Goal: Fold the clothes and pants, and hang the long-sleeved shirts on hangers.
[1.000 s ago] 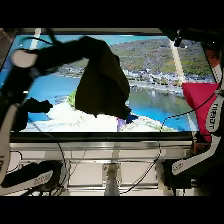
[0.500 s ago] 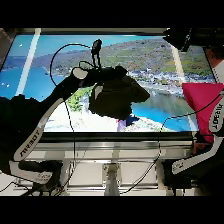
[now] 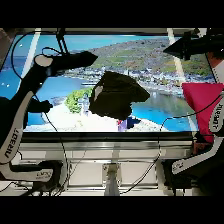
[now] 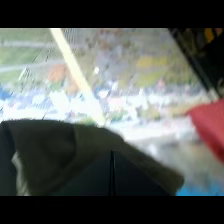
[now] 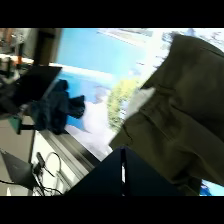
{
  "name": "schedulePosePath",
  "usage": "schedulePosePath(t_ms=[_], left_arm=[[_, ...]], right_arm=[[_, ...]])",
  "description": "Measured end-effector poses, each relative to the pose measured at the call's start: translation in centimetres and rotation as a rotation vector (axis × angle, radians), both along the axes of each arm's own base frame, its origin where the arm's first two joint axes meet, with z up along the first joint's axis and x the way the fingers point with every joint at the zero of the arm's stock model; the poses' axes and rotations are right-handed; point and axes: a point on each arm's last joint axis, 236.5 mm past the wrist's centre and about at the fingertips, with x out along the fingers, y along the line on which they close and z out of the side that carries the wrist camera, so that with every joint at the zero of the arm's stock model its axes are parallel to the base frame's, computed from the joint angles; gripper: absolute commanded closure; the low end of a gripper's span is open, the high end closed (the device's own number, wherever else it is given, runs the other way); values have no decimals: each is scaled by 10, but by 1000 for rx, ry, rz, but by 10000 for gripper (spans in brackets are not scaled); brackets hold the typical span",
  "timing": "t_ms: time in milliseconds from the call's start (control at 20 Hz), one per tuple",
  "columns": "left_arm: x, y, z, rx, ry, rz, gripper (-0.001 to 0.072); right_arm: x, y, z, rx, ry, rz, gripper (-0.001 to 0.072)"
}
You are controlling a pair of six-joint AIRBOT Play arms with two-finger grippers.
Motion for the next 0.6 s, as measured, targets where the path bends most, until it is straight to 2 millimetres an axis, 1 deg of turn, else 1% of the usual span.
schedulePosePath(t_ms=[100,150,250,300,400,450,550,600], left_arm=[[-23,18,-36,164,71,-93,697],[-35,30,-56,257,115,-133,697],[-61,51,-95,393,203,-213,697],[-76,58,-110,432,241,-258,697],[-111,67,-143,487,325,-366,695],[-127,70,-157,499,359,-412,695],[-145,71,-176,503,390,-459,681],[-150,70,-181,502,388,-481,679]], right_arm=[[-6,3,-19,-22,45,25,702],[-10,7,-30,-29,71,42,702],[-23,24,-50,-25,129,97,702],[-29,34,-60,-17,158,123,701],[-44,54,-74,7,200,181,701],[-50,63,-80,19,215,207,701],[-58,76,-86,32,231,243,701],[-61,82,-88,39,235,256,701]])
